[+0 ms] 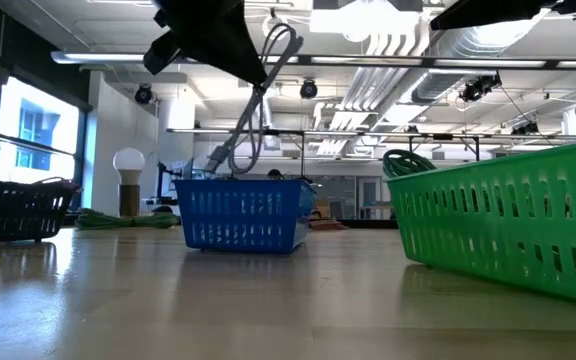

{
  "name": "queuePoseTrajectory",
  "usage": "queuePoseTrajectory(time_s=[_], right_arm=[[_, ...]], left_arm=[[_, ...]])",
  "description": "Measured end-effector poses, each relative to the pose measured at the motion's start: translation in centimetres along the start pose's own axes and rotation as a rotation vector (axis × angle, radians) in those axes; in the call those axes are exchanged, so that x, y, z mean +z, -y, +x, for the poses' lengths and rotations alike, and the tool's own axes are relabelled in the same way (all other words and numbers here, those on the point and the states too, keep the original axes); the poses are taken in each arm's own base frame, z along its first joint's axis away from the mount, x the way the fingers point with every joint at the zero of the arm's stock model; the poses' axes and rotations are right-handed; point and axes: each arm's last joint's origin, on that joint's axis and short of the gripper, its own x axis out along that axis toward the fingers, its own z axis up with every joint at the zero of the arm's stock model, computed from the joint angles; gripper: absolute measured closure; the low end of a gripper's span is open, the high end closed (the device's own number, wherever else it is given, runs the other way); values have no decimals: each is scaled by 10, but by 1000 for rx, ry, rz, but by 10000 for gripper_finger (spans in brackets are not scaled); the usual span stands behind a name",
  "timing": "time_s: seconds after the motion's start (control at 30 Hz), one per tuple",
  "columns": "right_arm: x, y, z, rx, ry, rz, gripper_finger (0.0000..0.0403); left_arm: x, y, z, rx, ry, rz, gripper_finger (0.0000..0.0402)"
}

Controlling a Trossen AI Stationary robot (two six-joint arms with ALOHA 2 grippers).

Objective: Pick & Place USB Port
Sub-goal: Put the light blue USB cable into the blue bin

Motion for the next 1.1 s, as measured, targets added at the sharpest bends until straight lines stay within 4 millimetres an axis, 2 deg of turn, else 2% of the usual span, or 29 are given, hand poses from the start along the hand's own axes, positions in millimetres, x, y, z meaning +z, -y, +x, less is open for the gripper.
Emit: queuePoseTrajectory(time_s=[0.3,0.53,0.7,1.1], right_arm=[[-1,-1,0,21,-6,10,245],[-4,-3,0,90,-24,-2,252],[-6,-4,0,96,-40,-3,253],[-10,-5,-1,122,-69,-2,258]], left_arm=[[-2,1,2,-9,-21,-73,401],[-7,3,7,-2,-34,-67,401],[-16,3,16,25,-48,-42,401],[-20,-1,39,47,-118,-45,401]])
